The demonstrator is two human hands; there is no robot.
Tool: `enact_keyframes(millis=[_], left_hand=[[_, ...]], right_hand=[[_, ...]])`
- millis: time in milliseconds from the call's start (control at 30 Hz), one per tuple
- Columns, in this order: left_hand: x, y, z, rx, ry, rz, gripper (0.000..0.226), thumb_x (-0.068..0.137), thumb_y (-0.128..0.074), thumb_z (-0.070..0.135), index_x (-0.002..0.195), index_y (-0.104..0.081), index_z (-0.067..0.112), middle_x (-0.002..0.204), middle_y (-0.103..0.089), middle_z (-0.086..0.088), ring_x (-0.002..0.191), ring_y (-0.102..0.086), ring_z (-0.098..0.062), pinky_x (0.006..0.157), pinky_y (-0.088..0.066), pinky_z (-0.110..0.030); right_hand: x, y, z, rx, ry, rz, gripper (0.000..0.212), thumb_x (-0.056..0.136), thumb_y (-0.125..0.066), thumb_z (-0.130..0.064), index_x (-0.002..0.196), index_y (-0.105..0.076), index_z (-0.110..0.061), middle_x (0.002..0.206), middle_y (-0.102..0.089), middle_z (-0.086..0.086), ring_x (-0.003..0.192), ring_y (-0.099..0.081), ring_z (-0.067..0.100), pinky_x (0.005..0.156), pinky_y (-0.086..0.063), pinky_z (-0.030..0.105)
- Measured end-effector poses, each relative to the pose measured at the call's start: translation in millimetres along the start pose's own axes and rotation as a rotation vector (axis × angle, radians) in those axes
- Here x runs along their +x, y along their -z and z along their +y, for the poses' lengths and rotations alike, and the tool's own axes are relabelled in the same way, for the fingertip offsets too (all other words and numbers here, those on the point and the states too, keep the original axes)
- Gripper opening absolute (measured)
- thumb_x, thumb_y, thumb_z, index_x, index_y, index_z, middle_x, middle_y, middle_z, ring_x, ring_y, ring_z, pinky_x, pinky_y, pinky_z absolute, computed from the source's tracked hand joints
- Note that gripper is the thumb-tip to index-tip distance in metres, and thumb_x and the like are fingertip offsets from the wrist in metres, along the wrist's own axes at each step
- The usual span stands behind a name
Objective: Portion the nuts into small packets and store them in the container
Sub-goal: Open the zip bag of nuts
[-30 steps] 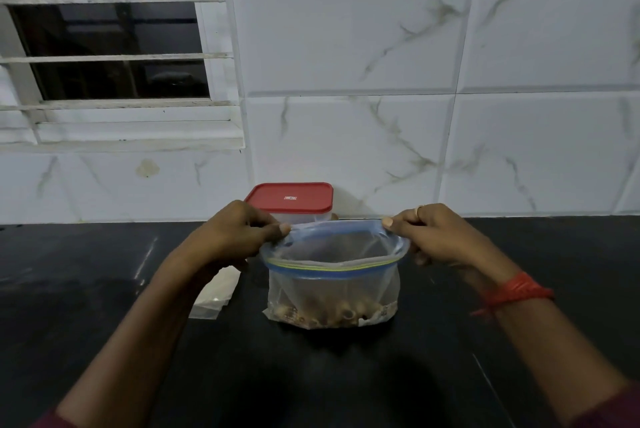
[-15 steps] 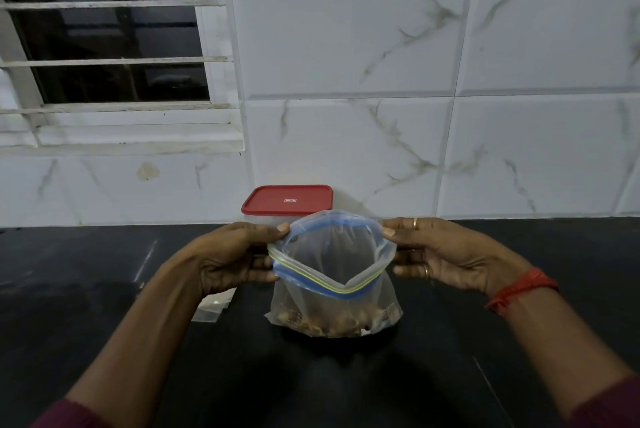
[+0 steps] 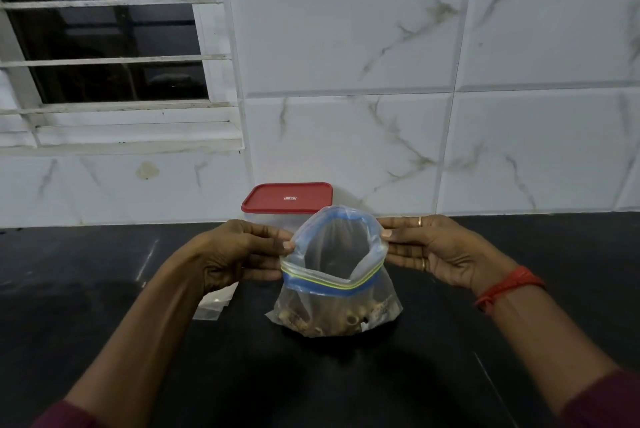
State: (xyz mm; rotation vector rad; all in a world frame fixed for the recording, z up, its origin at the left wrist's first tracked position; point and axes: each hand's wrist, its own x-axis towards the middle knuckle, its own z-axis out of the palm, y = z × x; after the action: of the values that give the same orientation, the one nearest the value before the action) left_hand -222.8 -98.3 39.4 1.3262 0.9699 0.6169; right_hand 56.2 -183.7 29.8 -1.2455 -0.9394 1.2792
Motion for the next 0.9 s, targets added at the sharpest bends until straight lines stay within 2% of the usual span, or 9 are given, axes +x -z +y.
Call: enact_keyframes(millis=[67, 200, 367, 533, 600, 667, 733, 833, 900], left_hand=[[-1, -5, 1, -0.072, 0.004, -0.016, 0.042, 0.061, -0.077, 0.005, 0.102, -0.069, 0.004, 0.086, -0.073, -0.014, 0.07, -0.07, -0.021, 0.058, -0.062, -0.03], [-1, -14, 4, -0.27, 0.004, -0.026, 0.049, 0.066, -0.066, -0.007, 0.114, -0.061, 0.005, 0.079, -0.074, -0.015, 0.063, -0.074, -0.022, 0.053, -0.061, -0.031], [5, -13, 0, -0.475, 0.042, 0.006, 0.032, 0.091, -0.046, -0.017, 0.109, -0.056, 0.007, 0.077, -0.071, -0.019, 0.063, -0.073, -0.025, 0.055, -0.063, -0.037], [9, -6, -5, -0.596, 0.05, 0.052, 0.036, 0.09, -0.038, -0.02, 0.103, -0.055, 0.009, 0.092, -0.067, -0.021, 0.061, -0.074, -0.026, 0.056, -0.063, -0.041], [11, -4, -6, -0.653, 0.045, 0.047, 0.041, 0.081, -0.041, -0.023, 0.103, -0.055, 0.008, 0.096, -0.07, -0.024, 0.069, -0.075, -0.032, 0.058, -0.063, -0.042], [14, -4, -6, -0.676, 0.036, 0.031, 0.056, 0.068, -0.046, -0.022, 0.115, -0.055, 0.008, 0.103, -0.071, -0.026, 0.085, -0.074, -0.037, 0.059, -0.063, -0.042], [17, -6, -7, -0.683, 0.023, 0.043, 0.061, 0.073, -0.043, -0.025, 0.122, -0.05, 0.01, 0.114, -0.066, -0.026, 0.101, -0.067, -0.036, 0.063, -0.063, -0.044], [20, -8, -7, -0.714, 0.008, 0.078, 0.043, 0.088, -0.032, -0.024, 0.107, -0.051, 0.009, 0.118, -0.063, -0.025, 0.103, -0.065, -0.035, 0.065, -0.061, -0.045], [21, -9, -6, -0.732, 0.009, 0.078, 0.039, 0.089, -0.03, -0.024, 0.094, -0.051, 0.009, 0.113, -0.062, -0.026, 0.106, -0.063, -0.033, 0.075, -0.061, -0.045]], right_hand=[[0, -5, 2, 0.103, -0.004, 0.007, 0.021, 0.087, -0.065, 0.006, 0.104, -0.067, -0.006, 0.084, -0.077, 0.013, 0.068, -0.075, 0.02, 0.059, -0.062, 0.028], [0, -12, 5, 0.258, -0.058, -0.01, 0.021, 0.089, -0.06, 0.007, 0.08, -0.059, -0.012, 0.075, -0.074, 0.011, 0.062, -0.073, 0.018, 0.054, -0.06, 0.028], [4, -11, 8, 0.454, -0.084, 0.0, 0.015, 0.089, -0.05, 0.007, 0.085, -0.061, -0.003, 0.075, -0.071, 0.013, 0.06, -0.072, 0.02, 0.055, -0.061, 0.03], [6, -6, 4, 0.601, -0.044, 0.107, 0.02, 0.088, -0.042, 0.012, 0.091, -0.059, 0.001, 0.072, -0.07, 0.016, 0.059, -0.072, 0.021, 0.053, -0.06, 0.03], [7, -5, 3, 0.621, -0.034, 0.121, 0.025, 0.088, -0.038, 0.014, 0.096, -0.059, 0.004, 0.077, -0.071, 0.017, 0.062, -0.073, 0.023, 0.054, -0.061, 0.031], [7, -6, 2, 0.625, -0.039, 0.127, 0.03, 0.088, -0.033, 0.016, 0.101, -0.059, 0.006, 0.09, -0.069, 0.021, 0.073, -0.072, 0.027, 0.057, -0.063, 0.033], [7, -6, 2, 0.642, -0.048, 0.15, 0.034, 0.087, -0.029, 0.017, 0.103, -0.057, 0.007, 0.097, -0.066, 0.023, 0.086, -0.067, 0.03, 0.061, -0.062, 0.037], [7, -9, 3, 0.673, -0.055, 0.182, 0.038, 0.083, -0.022, 0.019, 0.096, -0.055, 0.006, 0.095, -0.062, 0.023, 0.086, -0.062, 0.03, 0.052, -0.061, 0.034], [5, -11, 4, 0.681, -0.058, 0.185, 0.038, 0.079, -0.022, 0.019, 0.095, -0.055, 0.006, 0.095, -0.062, 0.023, 0.084, -0.062, 0.031, 0.05, -0.06, 0.033]])
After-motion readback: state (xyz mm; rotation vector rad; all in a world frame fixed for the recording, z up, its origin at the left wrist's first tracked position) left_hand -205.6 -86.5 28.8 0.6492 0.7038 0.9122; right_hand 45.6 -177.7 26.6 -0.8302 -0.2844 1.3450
